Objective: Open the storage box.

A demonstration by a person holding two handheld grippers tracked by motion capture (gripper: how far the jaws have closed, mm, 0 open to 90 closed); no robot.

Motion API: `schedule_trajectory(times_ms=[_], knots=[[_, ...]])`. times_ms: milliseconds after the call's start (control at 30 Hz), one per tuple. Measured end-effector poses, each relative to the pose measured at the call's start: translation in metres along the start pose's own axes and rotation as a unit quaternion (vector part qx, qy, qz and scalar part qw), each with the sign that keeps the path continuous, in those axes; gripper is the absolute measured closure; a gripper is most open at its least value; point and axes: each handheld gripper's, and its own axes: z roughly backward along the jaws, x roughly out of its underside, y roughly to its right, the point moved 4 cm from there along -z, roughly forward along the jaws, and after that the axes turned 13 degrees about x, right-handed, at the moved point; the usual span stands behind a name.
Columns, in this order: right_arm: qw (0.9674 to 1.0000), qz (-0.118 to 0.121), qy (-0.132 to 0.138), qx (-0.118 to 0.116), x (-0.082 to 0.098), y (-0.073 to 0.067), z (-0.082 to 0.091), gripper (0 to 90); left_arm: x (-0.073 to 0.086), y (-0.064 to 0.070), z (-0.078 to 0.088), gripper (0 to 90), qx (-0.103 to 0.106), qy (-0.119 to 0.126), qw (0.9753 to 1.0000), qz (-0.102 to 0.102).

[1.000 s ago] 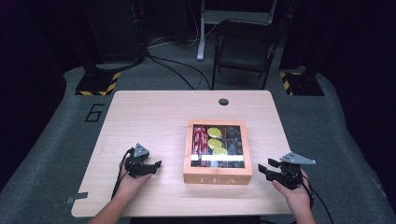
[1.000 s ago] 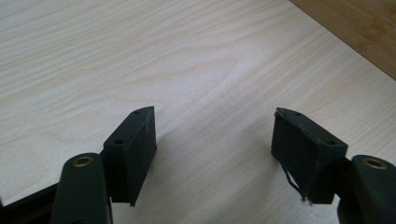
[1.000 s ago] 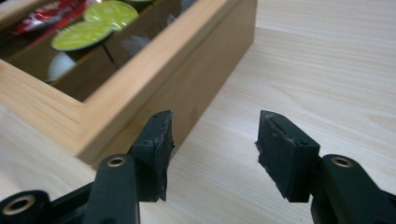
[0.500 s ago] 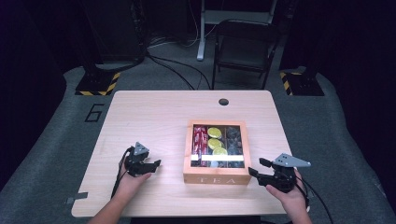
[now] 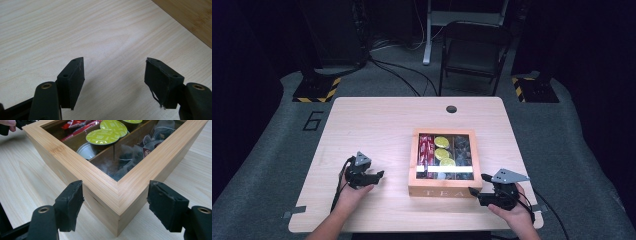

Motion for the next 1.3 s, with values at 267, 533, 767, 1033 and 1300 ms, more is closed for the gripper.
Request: schedule_trajectory(times_ms=[267, 533, 767, 1033, 1300], knots=[[0.9999, -0.004, -0.011, -0.006, 0.0053, 0.0016, -0.0031, 29.3, -0.0003, -0.0002, 0.0000, 32.4, 0.001, -0.002, 1.0000, 0.001], [0.9997, 0.009, -0.025, 0.000, 0.0097, 0.0007, -0.0070, 31.4, -0.0005, -0.0009, 0.0005, 32.4, -0.001, -0.001, 1.0000, 0.001], [0.9995, 0.019, -0.026, 0.000, 0.0102, 0.0014, -0.0055, 35.0, -0.0009, -0.0007, 0.0001, 32.5, -0.004, 0.005, 1.0000, 0.004], [0.9991, 0.034, -0.025, 0.003, 0.0085, 0.0018, -0.0040, 37.7, -0.0022, 0.0006, 0.0012, 32.5, 0.001, 0.001, 1.0000, 0.005], [0.9994, 0.025, -0.022, 0.005, 0.0057, 0.0018, -0.0016, 39.4, -0.0023, 0.0013, 0.0014, 32.6, 0.001, 0.005, 1.0000, 0.009]])
